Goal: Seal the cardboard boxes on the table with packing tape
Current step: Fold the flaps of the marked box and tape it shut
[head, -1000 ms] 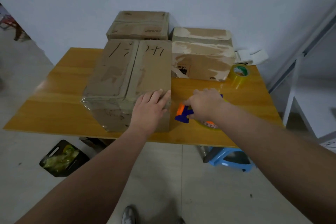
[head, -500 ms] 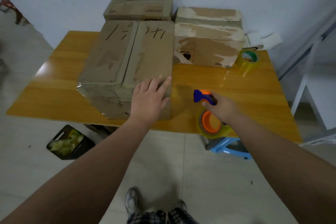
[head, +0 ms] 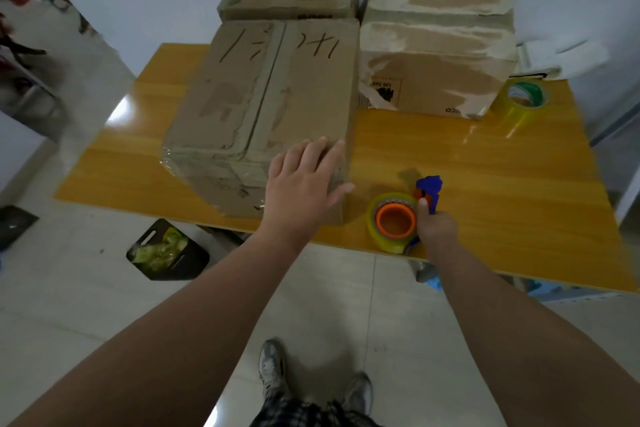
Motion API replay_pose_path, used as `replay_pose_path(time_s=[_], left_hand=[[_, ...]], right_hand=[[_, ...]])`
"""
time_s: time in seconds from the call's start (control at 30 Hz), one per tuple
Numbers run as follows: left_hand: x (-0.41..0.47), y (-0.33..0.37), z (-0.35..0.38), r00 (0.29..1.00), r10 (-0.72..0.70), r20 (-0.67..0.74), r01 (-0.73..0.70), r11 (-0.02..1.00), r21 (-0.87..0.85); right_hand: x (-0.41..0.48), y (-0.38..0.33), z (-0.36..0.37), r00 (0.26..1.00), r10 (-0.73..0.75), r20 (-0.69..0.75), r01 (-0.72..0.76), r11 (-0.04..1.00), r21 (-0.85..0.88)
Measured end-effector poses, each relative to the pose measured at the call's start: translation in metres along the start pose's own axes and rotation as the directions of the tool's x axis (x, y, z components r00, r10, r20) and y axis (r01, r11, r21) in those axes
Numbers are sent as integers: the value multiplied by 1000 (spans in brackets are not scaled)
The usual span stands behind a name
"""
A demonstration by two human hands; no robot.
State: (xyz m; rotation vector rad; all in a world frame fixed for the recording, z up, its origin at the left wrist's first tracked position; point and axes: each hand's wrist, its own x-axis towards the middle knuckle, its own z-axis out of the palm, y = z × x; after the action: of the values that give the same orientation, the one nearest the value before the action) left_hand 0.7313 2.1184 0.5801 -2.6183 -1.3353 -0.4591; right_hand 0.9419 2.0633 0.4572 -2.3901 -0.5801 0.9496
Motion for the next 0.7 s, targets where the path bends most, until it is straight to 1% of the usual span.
replay_pose_path(time_s=[0.07,0.1,0.13,0.17,0.2,0.23,0.27,0.3,0.33,0.37,0.4,0.43,0.47,0.53,0.6,0.7], left_hand=[[0,-1,1,1000,4,-11,-4,1000,3],[0,-1,2,1000,7,-14,-6,1000,3],[0,0,2,1000,9,-16,-8,1000,4],[0,0,2,1000,10,-20,-10,1000,5],[1,1,2,1000,12,-20,-12,1000,6],[0,1,1,1000,11,-19,-11,1000,7],[0,1,1,1000,9,-18,-8,1000,10],[0,1,0,1000,7,-20,-7,1000,15],[1,0,-1,1000,7,-21,-7,1000,19],[1,1,-1,1000,7,-17,-6,1000,18],[1,1,-2,1000,6,-5,-6,1000,11],[1,1,-4,1000,5,14,-5,1000,5],[1,2,-6,999,6,37,-6,1000,1],[2,-1,-10,996,28,85,-28,1000,3],[3,-10,-13,987,91,131,-91,996,-2],[1,-31,-20,970,159,184,-154,987,-42]], right_hand=[[0,-3,2,999,29,-23,-28,998,49],[0,-6,1,997,37,-62,-35,999,30],[-1,-9,0,989,19,-146,-22,1000,-16],[-8,-16,-3,972,-41,-233,32,999,-43],[-17,-23,-5,949,-130,-286,136,991,-2],[-28,-31,-5,945,-182,-273,228,963,147],[-41,-42,-5,974,-157,-165,210,898,387],[-55,-53,-4,995,-89,52,38,784,620],[-68,-62,-4,953,-51,298,-198,639,743],[-80,-69,-4,888,-71,454,-350,538,767],[-85,-73,-3,854,-116,508,-394,494,775],[-88,-75,-2,859,-148,490,-373,475,797],[-90,-77,-3,885,-158,438,-331,448,830],[-90,-78,-5,933,-141,330,-250,403,881],[-89,-78,-5,956,-118,270,-203,398,894],[-95,-83,0,962,-97,254,-194,412,890]])
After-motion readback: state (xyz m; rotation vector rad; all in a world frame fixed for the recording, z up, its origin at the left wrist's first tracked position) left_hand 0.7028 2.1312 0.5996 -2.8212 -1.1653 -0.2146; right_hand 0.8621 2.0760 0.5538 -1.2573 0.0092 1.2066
